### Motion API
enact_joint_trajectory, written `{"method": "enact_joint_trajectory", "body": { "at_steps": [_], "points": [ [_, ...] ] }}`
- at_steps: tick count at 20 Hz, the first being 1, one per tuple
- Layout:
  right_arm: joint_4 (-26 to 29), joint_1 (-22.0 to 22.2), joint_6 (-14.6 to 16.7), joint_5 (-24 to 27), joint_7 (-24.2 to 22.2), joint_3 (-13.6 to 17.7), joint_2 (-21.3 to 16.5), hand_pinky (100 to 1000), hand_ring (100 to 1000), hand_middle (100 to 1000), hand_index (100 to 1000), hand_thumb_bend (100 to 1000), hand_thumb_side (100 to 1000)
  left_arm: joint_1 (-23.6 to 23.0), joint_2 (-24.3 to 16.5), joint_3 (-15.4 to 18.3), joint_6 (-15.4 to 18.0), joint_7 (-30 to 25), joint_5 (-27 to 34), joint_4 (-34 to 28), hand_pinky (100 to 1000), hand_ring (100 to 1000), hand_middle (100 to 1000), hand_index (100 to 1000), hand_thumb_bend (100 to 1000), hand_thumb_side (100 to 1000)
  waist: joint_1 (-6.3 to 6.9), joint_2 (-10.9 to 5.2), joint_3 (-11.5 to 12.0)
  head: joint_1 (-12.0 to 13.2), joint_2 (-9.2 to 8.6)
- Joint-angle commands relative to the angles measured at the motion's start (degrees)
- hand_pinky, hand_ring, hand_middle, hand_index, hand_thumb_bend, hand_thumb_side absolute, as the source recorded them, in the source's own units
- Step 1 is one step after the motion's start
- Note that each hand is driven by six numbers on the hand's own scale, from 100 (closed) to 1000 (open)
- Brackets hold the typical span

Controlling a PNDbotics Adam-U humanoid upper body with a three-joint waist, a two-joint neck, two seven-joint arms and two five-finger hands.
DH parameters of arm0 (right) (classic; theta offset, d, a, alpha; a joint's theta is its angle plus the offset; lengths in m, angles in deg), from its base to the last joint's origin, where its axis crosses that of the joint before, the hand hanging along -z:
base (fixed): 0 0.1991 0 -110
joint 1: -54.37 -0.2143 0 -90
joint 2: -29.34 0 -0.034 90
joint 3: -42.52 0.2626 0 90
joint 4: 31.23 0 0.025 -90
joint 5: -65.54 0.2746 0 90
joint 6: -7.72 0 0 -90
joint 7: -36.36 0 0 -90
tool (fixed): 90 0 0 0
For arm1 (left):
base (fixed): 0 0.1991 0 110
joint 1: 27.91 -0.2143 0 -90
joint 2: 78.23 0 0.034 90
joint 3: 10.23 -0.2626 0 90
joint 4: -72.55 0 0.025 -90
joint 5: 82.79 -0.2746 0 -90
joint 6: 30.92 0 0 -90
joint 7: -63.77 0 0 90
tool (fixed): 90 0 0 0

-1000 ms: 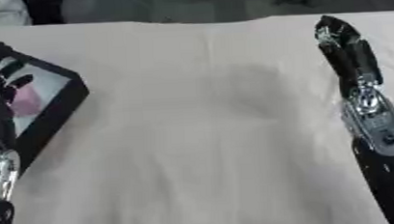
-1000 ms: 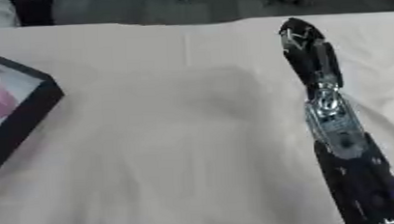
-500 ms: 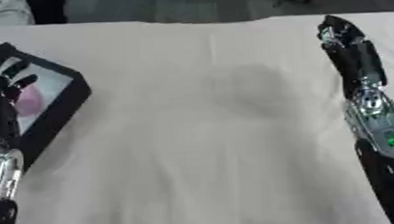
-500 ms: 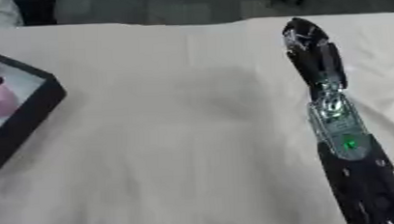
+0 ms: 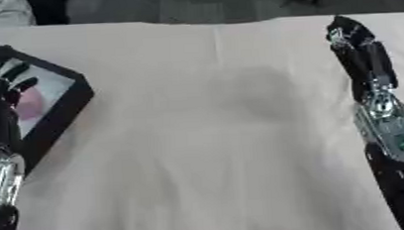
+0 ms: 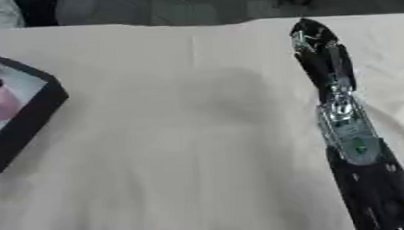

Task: Pick up the objects with one hand, pass them to the other hand, and then place them into the box on the other side of the table.

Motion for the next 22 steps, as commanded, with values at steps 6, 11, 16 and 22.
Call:
{"method": "enact_joint_trajectory", "body": {
  "at_steps": [6,11,16,22],
  "points": [
    [0.4,-1.1,0.1,0.1,0.1,0.3,-0.9,865,822,747,840,100,661,0.5,-0.6,0.1,0.0,0.1,0.1,-1.0,781,818,855,849,176,809,-0.42,-0.76,0.0,0.2,-1.21],
    [0.4,-1.2,0.1,0.0,0.3,0.3,-0.8,864,822,756,840,100,652,0.6,-0.6,0.1,0.0,0.1,0.1,-1.1,781,819,856,849,175,809,-0.42,-0.83,0.0,0.1,-1.16],
    [0.4,-1.2,0.1,0.1,0.3,0.3,-0.8,864,822,758,841,100,650,0.6,-0.6,0.2,0.0,0.1,0.0,-1.1,780,819,856,849,175,809,-0.42,-0.80,0.0,0.1,-1.01],
    [0.3,-1.2,0.1,0.0,0.3,0.3,-0.8,864,826,758,841,100,651,0.6,-0.6,0.2,0.0,0.1,0.0,-1.2,780,826,857,849,175,808,-0.43,-0.81,0.0,0.2,-0.99]
  ]
}}
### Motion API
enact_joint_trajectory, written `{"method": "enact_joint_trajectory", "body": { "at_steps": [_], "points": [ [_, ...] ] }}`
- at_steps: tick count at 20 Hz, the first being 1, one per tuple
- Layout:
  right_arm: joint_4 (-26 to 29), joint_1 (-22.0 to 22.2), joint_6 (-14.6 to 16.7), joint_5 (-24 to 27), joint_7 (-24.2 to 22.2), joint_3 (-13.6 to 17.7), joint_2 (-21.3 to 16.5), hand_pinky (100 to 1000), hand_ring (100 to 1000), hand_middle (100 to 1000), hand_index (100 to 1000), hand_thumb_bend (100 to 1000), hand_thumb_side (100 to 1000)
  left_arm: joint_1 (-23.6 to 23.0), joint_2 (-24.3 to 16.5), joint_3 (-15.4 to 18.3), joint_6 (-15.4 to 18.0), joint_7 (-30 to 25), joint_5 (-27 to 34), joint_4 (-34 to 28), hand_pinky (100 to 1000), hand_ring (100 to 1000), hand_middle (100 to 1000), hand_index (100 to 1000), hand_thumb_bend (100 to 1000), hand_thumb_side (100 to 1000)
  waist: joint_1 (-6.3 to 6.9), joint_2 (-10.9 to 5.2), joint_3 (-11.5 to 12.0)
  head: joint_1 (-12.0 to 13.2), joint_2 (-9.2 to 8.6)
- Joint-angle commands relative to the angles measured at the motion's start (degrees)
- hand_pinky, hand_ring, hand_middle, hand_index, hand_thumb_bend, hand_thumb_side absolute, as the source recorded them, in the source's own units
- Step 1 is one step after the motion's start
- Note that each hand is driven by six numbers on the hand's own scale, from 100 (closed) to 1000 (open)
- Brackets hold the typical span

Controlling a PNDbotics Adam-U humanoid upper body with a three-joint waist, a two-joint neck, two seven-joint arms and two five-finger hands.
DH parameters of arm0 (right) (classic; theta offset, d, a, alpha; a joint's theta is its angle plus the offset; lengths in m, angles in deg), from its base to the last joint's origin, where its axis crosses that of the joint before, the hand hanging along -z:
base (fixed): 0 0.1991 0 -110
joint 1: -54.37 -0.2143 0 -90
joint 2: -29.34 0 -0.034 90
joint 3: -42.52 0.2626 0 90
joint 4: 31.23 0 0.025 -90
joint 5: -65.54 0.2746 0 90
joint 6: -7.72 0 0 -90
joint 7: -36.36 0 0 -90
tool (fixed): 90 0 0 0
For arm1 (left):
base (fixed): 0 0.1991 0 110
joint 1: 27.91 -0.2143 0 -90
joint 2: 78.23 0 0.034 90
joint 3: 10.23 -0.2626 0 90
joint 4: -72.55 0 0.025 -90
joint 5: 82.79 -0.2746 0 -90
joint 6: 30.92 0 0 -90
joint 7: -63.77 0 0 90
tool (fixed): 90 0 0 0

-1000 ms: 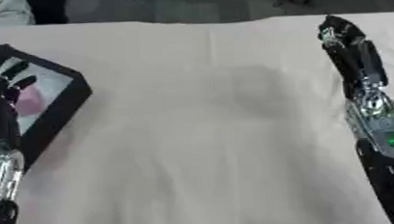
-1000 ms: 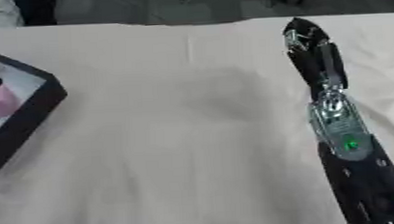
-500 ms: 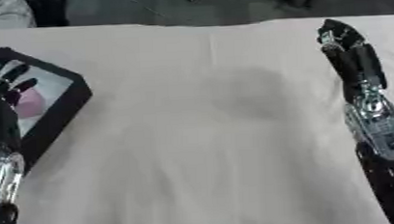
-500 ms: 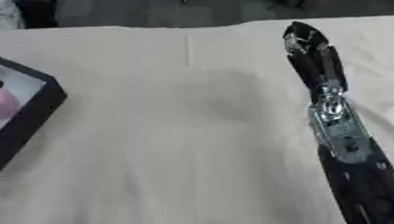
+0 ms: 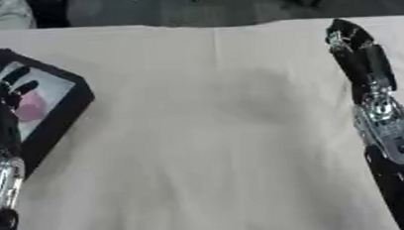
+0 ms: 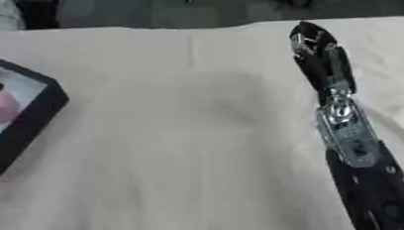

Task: Pick up the objects with one hand, pass them to the other hand, and then place them into the box on the other side of the table.

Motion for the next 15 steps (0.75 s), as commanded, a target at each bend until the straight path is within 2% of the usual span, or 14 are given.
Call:
{"method": "enact_joint_trajectory", "body": {
  "at_steps": [1,15],
  "points": [
    [0.7,-1.0,0.0,0.0,0.2,0.3,-0.9,865,825,758,841,100,651,0.6,-0.6,0.2,0.0,0.1,-0.1,-1.2,780,827,857,849,174,808,-0.43,-0.82,0.0,0.2,-0.44],
    [0.6,-1.0,0.0,0.0,0.2,0.3,-0.8,865,827,760,843,100,663,0.5,-0.6,0.2,-0.1,0.3,-0.1,-1.3,779,829,856,850,175,808,-0.43,-0.83,0.1,0.1,-0.56]
  ]
}}
